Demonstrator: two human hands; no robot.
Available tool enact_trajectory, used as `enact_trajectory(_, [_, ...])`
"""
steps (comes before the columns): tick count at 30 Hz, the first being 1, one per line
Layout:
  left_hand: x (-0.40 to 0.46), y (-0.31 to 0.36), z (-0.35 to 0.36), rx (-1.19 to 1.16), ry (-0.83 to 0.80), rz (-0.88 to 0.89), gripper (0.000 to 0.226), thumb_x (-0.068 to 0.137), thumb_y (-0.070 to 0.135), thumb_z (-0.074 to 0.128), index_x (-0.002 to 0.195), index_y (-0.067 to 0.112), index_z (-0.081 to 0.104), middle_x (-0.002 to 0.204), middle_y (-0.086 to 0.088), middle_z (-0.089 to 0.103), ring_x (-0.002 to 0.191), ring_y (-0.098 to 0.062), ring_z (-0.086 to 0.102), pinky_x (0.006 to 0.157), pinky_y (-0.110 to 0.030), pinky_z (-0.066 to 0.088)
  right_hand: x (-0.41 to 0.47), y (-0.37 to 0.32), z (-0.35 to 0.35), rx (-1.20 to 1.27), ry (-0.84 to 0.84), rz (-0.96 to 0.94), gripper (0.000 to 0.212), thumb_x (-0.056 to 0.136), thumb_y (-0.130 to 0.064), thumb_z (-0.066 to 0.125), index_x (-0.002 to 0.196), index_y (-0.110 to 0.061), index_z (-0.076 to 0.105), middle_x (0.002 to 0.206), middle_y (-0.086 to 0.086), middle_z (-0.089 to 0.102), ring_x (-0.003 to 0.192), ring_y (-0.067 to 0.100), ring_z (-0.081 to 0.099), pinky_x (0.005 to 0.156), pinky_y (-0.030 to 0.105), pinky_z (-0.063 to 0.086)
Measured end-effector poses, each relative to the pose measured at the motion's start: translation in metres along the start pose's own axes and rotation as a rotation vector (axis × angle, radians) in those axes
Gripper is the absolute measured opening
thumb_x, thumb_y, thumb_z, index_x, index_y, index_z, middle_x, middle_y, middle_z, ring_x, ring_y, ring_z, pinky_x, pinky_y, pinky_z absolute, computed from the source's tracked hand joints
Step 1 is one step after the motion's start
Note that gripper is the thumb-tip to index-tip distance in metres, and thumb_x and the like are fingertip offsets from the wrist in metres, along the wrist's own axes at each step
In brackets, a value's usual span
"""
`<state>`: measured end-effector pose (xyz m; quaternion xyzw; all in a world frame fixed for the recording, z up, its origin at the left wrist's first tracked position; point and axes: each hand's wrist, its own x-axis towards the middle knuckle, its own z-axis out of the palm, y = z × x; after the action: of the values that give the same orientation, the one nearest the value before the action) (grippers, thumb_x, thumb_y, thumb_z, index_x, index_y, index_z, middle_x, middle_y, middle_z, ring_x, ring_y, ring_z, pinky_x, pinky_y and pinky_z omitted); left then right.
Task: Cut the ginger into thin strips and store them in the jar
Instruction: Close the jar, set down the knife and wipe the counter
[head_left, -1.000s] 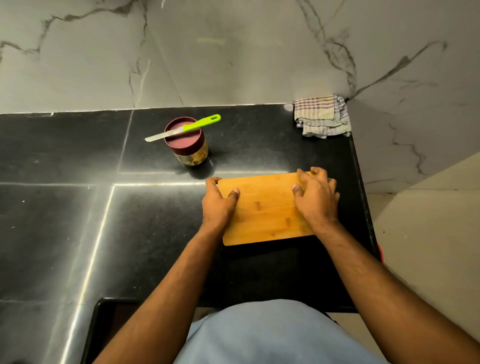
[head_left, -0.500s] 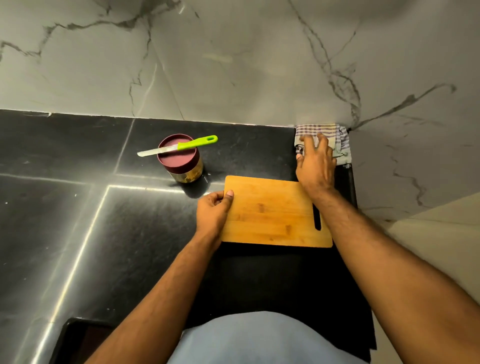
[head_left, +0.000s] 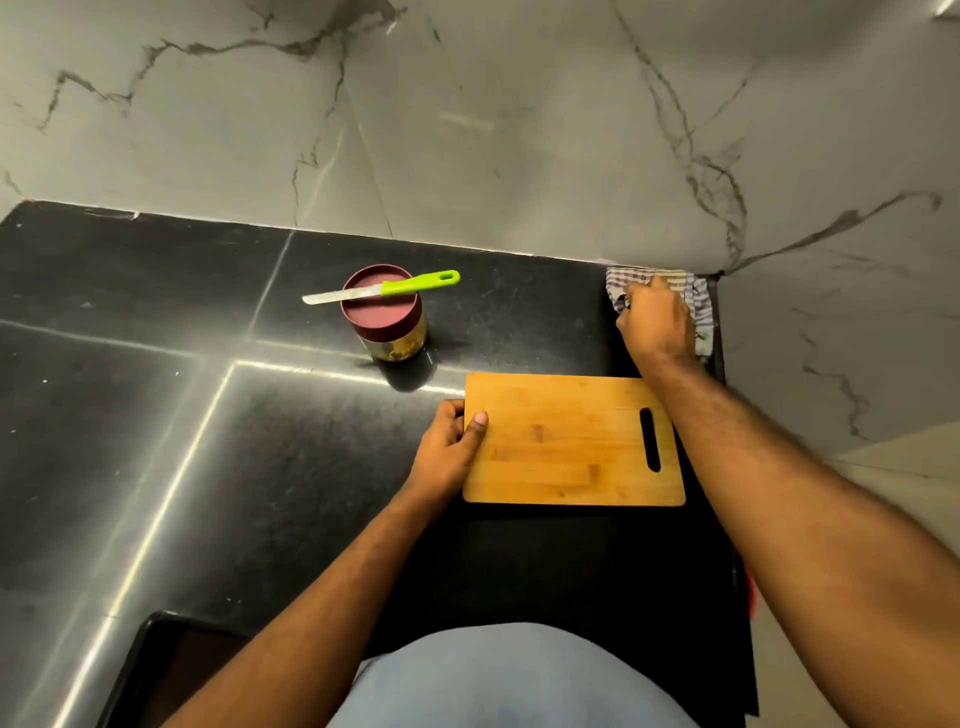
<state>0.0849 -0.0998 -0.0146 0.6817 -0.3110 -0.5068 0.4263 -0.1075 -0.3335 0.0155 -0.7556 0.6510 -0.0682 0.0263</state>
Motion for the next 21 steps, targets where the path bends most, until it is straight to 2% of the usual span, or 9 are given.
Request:
enact_trajectory(5, [0.005,-0.008,-0.002,0.043,0.005,0.025,0.033,0.099,0.047,0.055,0.125,0.029,0.048,0.121,0.006,0.066,0.106,-0.012,0.068,0.09,-0.04,0.057,-0.036,-0.016,-0.051,0.176,0.23,-0.066,0.021,0.086,-0.019,0.058,0.102,-0.006,0.064,0.096,0.013,0.056,0.085,0.03,0.056,0.064,0.031,0.039])
enact_trajectory(8, [0.006,-0.009,0.0,0.113,0.028,0.056,0.031,0.101,0.046,0.05,0.124,0.025,0.049,0.115,0.008,0.065,0.103,-0.01,0.066,0.086,-0.035,0.055,-0.076,-0.028,-0.081,0.36,0.302,-0.049,0.026,0.086,-0.029,0.057,0.104,-0.013,0.065,0.094,0.005,0.059,0.081,0.018,0.055,0.062,0.025,0.041])
enact_trajectory(10, [0.006,-0.007,0.002,0.179,0.056,0.088,0.03,0.104,0.045,0.045,0.122,0.021,0.05,0.108,0.008,0.063,0.097,-0.009,0.063,0.078,-0.028,0.051,-0.101,-0.035,-0.099,0.539,0.262,-0.008,0.022,0.087,-0.032,0.056,0.1,-0.017,0.065,0.091,-0.004,0.062,0.077,0.006,0.057,0.058,0.013,0.04])
enact_trajectory(12, [0.006,-0.007,0.005,0.215,0.08,0.108,0.03,0.105,0.044,0.041,0.119,0.019,0.05,0.103,0.006,0.062,0.091,-0.009,0.062,0.072,-0.025,0.047,-0.116,-0.04,-0.107,0.761,0.117,0.043,0.017,0.089,-0.031,0.057,0.1,-0.022,0.064,0.088,-0.012,0.065,0.076,-0.004,0.06,0.055,0.006,0.042])
enact_trajectory(13, [0.006,-0.008,0.006,0.227,0.086,0.117,0.029,0.106,0.043,0.04,0.116,0.018,0.051,0.1,0.005,0.062,0.089,-0.009,0.061,0.071,-0.026,0.047,-0.121,-0.04,-0.104,0.826,0.039,0.072,0.018,0.089,-0.032,0.057,0.103,-0.024,0.064,0.09,-0.013,0.066,0.079,-0.006,0.061,0.06,0.007,0.046])
enact_trajectory(15, [0.007,-0.009,0.007,0.254,0.119,0.132,0.028,0.107,0.041,0.038,0.109,0.017,0.051,0.095,0.001,0.062,0.084,-0.011,0.06,0.07,-0.029,0.047,-0.121,-0.038,-0.087,0.82,-0.113,0.104,0.024,0.088,-0.033,0.058,0.111,-0.027,0.063,0.101,-0.012,0.067,0.092,0.001,0.063,0.076,0.021,0.052])
enact_trajectory(18, [0.01,-0.01,0.009,0.301,0.16,0.153,0.028,0.108,0.039,0.036,0.106,0.015,0.051,0.095,-0.001,0.063,0.084,-0.012,0.059,0.074,-0.035,0.048,-0.133,-0.04,-0.049,0.606,-0.213,0.089,0.039,0.093,-0.037,0.052,0.13,-0.025,0.055,0.123,0.0,0.063,0.112,0.018,0.059,0.094,0.033,0.048])
enact_trajectory(21, [0.011,-0.012,0.01,0.294,0.183,0.153,0.03,0.108,0.038,0.036,0.105,0.013,0.051,0.095,-0.002,0.064,0.084,-0.013,0.061,0.075,-0.037,0.05,-0.158,-0.055,-0.017,0.362,-0.304,0.009,0.065,0.09,-0.067,0.037,0.145,-0.031,0.034,0.139,0.009,0.043,0.123,0.03,0.044,0.096,0.044,0.043])
